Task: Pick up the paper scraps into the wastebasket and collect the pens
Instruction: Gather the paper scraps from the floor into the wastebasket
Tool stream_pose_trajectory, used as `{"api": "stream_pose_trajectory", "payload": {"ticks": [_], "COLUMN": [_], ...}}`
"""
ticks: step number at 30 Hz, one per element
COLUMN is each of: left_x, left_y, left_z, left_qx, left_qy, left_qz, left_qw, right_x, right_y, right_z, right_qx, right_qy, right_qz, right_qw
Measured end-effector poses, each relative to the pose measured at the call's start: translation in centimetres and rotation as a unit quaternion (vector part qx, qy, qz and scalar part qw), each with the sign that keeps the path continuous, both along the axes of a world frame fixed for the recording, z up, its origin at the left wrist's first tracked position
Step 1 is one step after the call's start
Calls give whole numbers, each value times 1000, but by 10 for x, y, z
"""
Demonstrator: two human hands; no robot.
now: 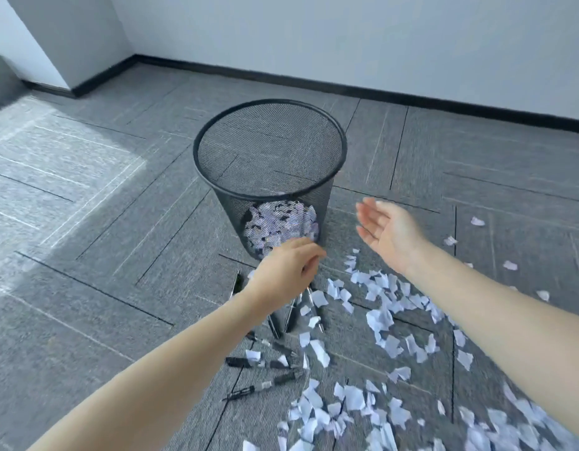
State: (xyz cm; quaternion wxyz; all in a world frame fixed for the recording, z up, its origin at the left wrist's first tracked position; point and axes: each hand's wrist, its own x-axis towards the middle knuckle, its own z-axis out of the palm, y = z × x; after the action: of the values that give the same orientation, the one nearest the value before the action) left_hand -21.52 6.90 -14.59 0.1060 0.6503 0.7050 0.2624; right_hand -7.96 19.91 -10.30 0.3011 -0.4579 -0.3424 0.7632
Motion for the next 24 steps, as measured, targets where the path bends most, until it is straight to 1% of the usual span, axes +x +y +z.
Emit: {"api": "stream_pose_trajectory", "payload": {"ticks": [1,2,4,5,7,10,12,15,19,22,23,24], "left_x": [0,-3,-14,-22,-37,-51,-50,-47,-50,-53,-51,-46], "left_y": [-1,-2,-3,-3,-1,3,5,4,1,5,5,6], "left_z": [-23,-45,-78,-92,-116,-141,-149,-150,-152,-145,-140,-136], "left_qx": [-55,-105,-172,-192,-228,-265,-267,-230,-192,-205,-202,-191], "left_qy": [10,11,-5,-5,13,10,30,58,63,53,42,22], "left_qz": [14,47,146,189,243,266,264,262,249,244,240,235], "left_qw": [998,993,974,963,943,927,926,935,947,946,949,953], "right_x": [17,34,66,80,108,142,155,160,155,147,144,142], "right_y": [-7,-15,-34,-45,-66,-89,-98,-106,-118,-125,-128,-130], "right_z": [-18,-35,-64,-77,-100,-124,-134,-140,-148,-154,-155,-156], "right_qx": [-9,-20,-44,-59,-91,-126,-144,-166,-159,-106,-66,-4], "right_qy": [-33,-65,-121,-144,-187,-242,-257,-264,-284,-311,-329,-366], "right_qz": [-7,-10,-5,-1,12,45,53,51,82,111,117,130], "right_qw": [999,998,992,988,978,961,954,949,942,938,935,921]}}
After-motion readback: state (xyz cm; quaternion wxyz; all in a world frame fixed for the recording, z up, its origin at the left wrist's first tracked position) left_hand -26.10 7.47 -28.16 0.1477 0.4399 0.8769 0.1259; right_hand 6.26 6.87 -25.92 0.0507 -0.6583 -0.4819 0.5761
